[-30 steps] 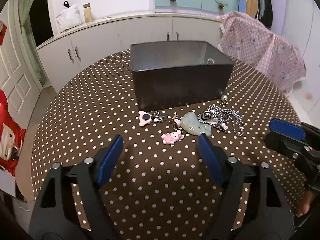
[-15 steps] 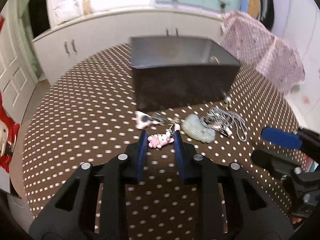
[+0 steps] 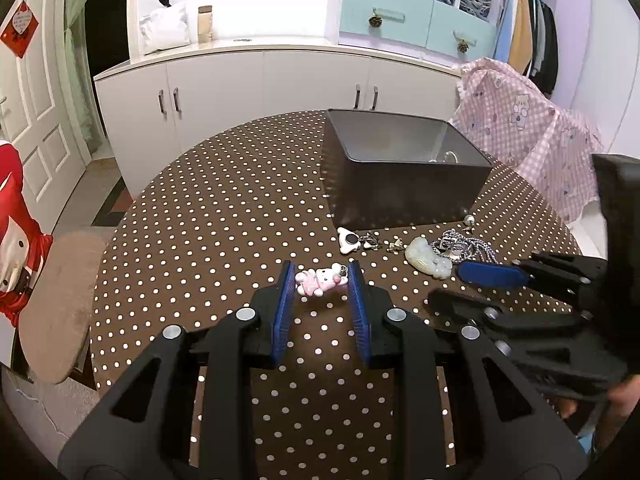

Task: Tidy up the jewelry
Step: 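Grasp the pink charm with the left tool while the right tool grasps the jade pendant, then drop the pink charm into the box with the left tool while the right tool lifts the pendant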

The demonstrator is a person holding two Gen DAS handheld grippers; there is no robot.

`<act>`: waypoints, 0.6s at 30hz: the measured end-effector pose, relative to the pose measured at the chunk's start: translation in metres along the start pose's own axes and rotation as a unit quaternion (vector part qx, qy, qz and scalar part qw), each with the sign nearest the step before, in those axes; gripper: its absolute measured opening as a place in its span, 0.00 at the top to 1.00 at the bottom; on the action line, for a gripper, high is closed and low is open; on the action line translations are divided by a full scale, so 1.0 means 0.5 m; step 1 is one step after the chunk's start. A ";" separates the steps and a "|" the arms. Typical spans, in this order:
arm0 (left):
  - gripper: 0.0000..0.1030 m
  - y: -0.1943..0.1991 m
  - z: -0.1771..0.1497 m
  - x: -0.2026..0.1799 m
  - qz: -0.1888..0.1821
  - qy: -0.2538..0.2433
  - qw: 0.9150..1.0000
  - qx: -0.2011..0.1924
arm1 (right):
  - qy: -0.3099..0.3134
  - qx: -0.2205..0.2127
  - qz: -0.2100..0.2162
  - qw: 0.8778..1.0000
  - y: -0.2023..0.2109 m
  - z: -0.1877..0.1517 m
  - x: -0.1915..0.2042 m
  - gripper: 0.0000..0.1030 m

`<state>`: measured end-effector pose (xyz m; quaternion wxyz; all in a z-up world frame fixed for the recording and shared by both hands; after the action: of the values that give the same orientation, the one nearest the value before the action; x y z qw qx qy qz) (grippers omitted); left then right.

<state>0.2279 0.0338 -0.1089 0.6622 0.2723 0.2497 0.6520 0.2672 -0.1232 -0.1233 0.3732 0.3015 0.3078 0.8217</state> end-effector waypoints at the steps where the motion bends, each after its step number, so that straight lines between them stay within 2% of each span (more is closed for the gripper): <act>1: 0.74 0.000 0.000 0.001 -0.002 0.001 1.000 0.000 | 0.001 0.000 0.002 1.000 -0.003 0.003 -0.003 0.60; 11: 0.74 -0.013 0.011 -0.002 -0.017 0.007 1.000 0.006 | 0.029 0.009 -0.012 0.999 -0.033 0.034 -0.006 0.60; 16: 0.74 -0.016 0.019 -0.007 -0.024 0.004 1.000 0.007 | 0.051 0.017 -0.037 0.998 -0.040 0.031 0.011 0.61; 18: 0.74 -0.017 0.025 -0.009 -0.031 0.005 1.000 0.006 | 0.063 0.018 -0.043 0.997 -0.044 0.030 0.022 0.74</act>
<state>0.2423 0.0290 -0.1057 0.6787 0.2655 0.2654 0.6312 0.2815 -0.0985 -0.1267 0.3824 0.2419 0.3582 0.8167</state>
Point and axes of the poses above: each gripper's, at about its wrist camera, not at the fingertips, and y roughly against the way its jaws point, x to its left, z to its top, the point moved 1 cm from there along -y, roughly the way its jaws point, and after that the axes turned 9 degrees about z, right-handed, at the moved point
